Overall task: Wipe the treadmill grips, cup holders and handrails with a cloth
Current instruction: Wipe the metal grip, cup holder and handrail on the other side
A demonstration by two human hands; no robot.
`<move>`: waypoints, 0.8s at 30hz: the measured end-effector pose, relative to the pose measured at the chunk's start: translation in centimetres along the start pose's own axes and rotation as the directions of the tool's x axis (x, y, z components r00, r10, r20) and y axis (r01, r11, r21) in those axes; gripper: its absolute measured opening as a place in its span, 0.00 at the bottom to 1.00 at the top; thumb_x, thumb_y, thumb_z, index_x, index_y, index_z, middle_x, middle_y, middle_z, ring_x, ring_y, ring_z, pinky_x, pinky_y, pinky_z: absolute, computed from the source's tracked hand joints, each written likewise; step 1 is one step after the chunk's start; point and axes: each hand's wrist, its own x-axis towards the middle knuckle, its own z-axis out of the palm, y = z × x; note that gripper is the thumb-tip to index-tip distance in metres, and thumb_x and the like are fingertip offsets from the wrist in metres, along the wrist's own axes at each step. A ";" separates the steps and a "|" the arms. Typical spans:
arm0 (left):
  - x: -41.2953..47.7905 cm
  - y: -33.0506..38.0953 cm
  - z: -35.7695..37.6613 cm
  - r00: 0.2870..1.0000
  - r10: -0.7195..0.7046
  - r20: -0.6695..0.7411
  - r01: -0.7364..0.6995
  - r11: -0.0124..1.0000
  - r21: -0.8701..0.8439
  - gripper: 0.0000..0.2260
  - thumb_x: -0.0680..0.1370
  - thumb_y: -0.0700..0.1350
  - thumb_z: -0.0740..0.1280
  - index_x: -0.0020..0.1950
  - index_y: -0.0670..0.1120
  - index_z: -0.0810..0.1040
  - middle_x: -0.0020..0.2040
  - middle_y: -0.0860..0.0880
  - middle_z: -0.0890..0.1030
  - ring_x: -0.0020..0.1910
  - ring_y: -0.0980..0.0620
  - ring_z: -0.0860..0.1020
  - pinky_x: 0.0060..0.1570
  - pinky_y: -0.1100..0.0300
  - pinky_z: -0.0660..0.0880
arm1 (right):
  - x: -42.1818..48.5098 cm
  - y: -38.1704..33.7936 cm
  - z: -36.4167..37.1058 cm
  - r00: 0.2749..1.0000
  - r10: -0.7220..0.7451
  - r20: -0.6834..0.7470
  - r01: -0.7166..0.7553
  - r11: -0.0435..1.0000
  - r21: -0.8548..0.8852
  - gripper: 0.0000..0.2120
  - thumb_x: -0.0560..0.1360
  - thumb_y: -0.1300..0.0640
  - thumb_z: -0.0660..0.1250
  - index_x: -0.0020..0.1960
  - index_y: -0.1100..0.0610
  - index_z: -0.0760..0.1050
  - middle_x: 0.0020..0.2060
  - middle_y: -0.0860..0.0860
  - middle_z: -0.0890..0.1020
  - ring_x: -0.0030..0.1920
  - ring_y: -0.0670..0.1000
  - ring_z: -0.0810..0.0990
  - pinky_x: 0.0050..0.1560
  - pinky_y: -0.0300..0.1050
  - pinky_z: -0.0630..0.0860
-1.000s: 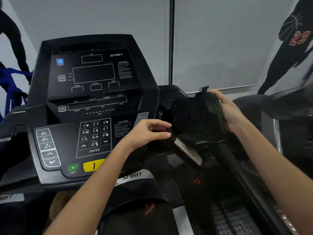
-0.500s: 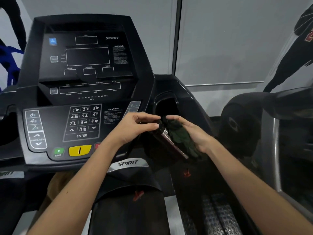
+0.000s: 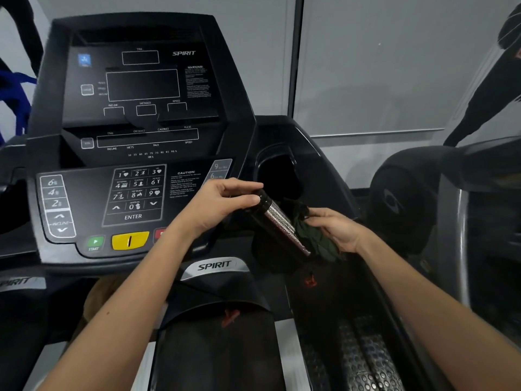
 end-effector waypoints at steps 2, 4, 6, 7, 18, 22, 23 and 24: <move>-0.1 -0.1 0.0 1.000 -0.002 -0.005 0.002 1.000 -0.003 0.12 0.72 0.36 0.70 0.52 0.48 0.81 0.47 0.52 0.83 0.46 0.60 0.81 0.46 0.73 0.73 | 0.6 -0.4 0.1 0.999 -0.044 -0.010 0.044 0.998 0.041 0.14 0.73 0.66 0.59 0.49 0.56 0.81 0.39 0.52 0.85 0.38 0.47 0.84 0.42 0.38 0.81; -0.1 -0.1 0.0 1.000 -0.004 -0.008 0.004 1.000 0.000 0.12 0.72 0.36 0.70 0.52 0.48 0.81 0.49 0.51 0.83 0.46 0.61 0.80 0.46 0.73 0.73 | 1.2 -1.3 0.7 0.997 -0.081 -0.018 0.083 0.992 0.096 0.13 0.73 0.65 0.60 0.52 0.57 0.79 0.38 0.51 0.85 0.37 0.47 0.84 0.42 0.38 0.81; 0.0 -0.1 0.1 1.000 -0.008 -0.004 0.008 1.000 0.004 0.12 0.72 0.36 0.69 0.53 0.47 0.81 0.49 0.49 0.82 0.45 0.61 0.80 0.45 0.73 0.73 | 1.6 -1.8 0.8 0.996 -0.081 -0.027 0.083 0.993 0.082 0.12 0.77 0.65 0.57 0.56 0.58 0.75 0.39 0.49 0.85 0.38 0.45 0.84 0.43 0.37 0.80; 0.0 0.0 0.0 1.000 -0.007 -0.002 0.007 1.000 0.009 0.12 0.72 0.36 0.69 0.53 0.48 0.81 0.49 0.49 0.82 0.45 0.61 0.80 0.46 0.72 0.74 | 1.5 -1.8 0.7 0.997 -0.073 -0.024 0.074 0.996 0.045 0.12 0.78 0.65 0.55 0.55 0.57 0.75 0.39 0.48 0.85 0.38 0.44 0.83 0.44 0.37 0.79; 0.1 -0.6 0.3 0.999 0.005 -0.039 -0.006 0.999 -0.041 0.11 0.68 0.39 0.71 0.48 0.49 0.82 0.43 0.49 0.82 0.43 0.56 0.79 0.48 0.68 0.76 | 0.3 0.9 -0.2 0.924 -0.158 -0.350 0.219 0.965 0.143 0.11 0.80 0.62 0.56 0.45 0.57 0.77 0.33 0.48 0.84 0.36 0.45 0.83 0.39 0.37 0.80; 0.1 -0.8 0.4 0.998 0.036 -0.051 -0.036 0.999 0.005 0.12 0.71 0.35 0.70 0.47 0.52 0.82 0.45 0.49 0.82 0.45 0.57 0.79 0.48 0.68 0.75 | -2.3 1.3 0.6 0.945 -0.108 -0.310 0.019 0.960 -0.279 0.12 0.77 0.67 0.57 0.41 0.63 0.77 0.29 0.49 0.82 0.30 0.44 0.80 0.32 0.34 0.76; 0.1 -0.9 0.2 0.998 0.043 -0.047 -0.042 0.999 0.020 0.12 0.71 0.36 0.70 0.47 0.54 0.82 0.46 0.49 0.82 0.46 0.57 0.79 0.49 0.68 0.75 | -3.2 1.3 0.8 0.954 -0.087 -0.286 -0.042 0.907 -0.419 0.11 0.76 0.67 0.57 0.44 0.64 0.78 0.32 0.51 0.82 0.32 0.45 0.80 0.36 0.35 0.76; 0.1 -0.9 0.1 0.998 0.045 -0.040 -0.044 0.999 0.032 0.12 0.70 0.38 0.72 0.47 0.55 0.83 0.48 0.48 0.83 0.48 0.56 0.80 0.50 0.68 0.74 | -3.8 1.7 0.8 0.956 -0.083 -0.282 -0.072 0.865 -0.496 0.10 0.76 0.66 0.59 0.48 0.64 0.79 0.36 0.53 0.83 0.36 0.47 0.81 0.41 0.37 0.77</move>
